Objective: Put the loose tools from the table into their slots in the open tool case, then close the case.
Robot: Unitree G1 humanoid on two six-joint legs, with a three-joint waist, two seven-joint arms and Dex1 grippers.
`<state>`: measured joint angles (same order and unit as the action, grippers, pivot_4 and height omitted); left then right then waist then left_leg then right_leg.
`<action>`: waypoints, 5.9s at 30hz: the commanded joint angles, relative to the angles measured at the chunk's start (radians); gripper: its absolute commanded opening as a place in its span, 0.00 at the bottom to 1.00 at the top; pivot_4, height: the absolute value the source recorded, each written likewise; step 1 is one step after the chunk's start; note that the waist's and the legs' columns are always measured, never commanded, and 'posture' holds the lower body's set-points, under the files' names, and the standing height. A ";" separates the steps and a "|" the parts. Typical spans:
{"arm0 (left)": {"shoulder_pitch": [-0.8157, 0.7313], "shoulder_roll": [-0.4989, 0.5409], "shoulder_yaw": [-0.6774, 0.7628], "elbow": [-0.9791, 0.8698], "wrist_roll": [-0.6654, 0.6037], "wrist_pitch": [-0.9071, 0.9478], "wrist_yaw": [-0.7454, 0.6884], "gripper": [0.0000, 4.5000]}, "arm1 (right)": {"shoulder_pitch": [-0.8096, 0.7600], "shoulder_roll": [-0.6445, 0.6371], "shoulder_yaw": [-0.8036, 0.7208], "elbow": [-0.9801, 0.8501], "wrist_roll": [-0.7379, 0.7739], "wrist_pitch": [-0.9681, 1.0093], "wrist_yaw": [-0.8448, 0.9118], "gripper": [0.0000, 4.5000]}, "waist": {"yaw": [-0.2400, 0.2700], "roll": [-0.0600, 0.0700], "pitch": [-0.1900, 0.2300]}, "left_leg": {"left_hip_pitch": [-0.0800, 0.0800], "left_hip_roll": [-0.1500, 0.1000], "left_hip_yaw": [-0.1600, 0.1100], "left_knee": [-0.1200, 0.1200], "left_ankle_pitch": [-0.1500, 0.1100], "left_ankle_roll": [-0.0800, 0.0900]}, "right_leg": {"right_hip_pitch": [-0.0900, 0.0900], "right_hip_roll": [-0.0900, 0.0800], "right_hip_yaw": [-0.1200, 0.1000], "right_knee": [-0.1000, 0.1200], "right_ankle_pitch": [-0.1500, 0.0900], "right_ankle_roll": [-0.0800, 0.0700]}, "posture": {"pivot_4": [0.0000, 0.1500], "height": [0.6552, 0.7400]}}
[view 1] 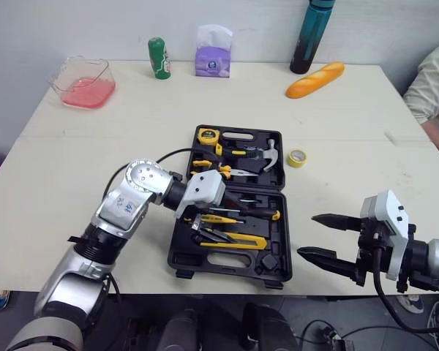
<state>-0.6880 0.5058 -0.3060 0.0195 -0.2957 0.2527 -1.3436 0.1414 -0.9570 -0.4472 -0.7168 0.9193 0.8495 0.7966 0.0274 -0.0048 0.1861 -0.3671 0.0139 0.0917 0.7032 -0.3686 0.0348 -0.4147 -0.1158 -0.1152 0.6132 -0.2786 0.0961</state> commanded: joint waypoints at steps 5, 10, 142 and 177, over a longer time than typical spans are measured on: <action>0.045 -0.013 0.024 0.066 0.013 -0.114 -0.007 0.01 | -0.032 -0.016 0.023 0.000 -0.009 -0.021 0.016 1.00 | 0.000 0.000 0.000 | 0.000 0.000 0.000 0.000 0.000 0.000 | 0.000 0.000 0.000 0.000 0.000 0.000 | 1.00 1.00; 0.062 0.007 -0.015 0.099 0.100 -0.168 0.002 0.01 | -0.044 -0.008 0.047 0.001 -0.019 -0.027 0.010 1.00 | 0.001 0.000 0.000 | 0.000 -0.001 0.000 0.000 0.000 0.000 | 0.000 0.000 -0.001 0.000 0.000 0.000 | 1.00 1.00; 0.039 0.123 0.168 -0.318 -0.303 0.293 0.127 1.00 | -0.262 -0.233 0.378 0.398 -0.857 -0.366 0.575 0.01 | -0.009 0.012 0.003 | 0.006 0.001 0.004 0.004 -0.001 -0.003 | 0.001 0.001 0.005 0.005 -0.001 -0.001 | 1.00 1.00; 0.059 0.066 0.158 -0.363 -0.297 0.278 0.208 1.00 | -0.448 -0.391 0.624 0.445 -0.892 -0.489 0.703 0.99 | -0.005 0.011 0.004 | 0.006 0.001 0.002 0.004 -0.001 -0.003 | 0.003 0.000 0.004 0.004 -0.001 -0.002 | 1.00 1.00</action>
<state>-0.6196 0.5685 -0.1703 -0.3117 -0.5836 0.5445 -1.1355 -0.2976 -1.3564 0.1773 -0.2693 0.0403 0.3698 1.5055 0.0224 0.0066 0.1896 -0.3610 0.0151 0.0939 0.7070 -0.3692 0.0319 -0.4118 -0.1158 -0.1109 0.6175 -0.2794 0.0945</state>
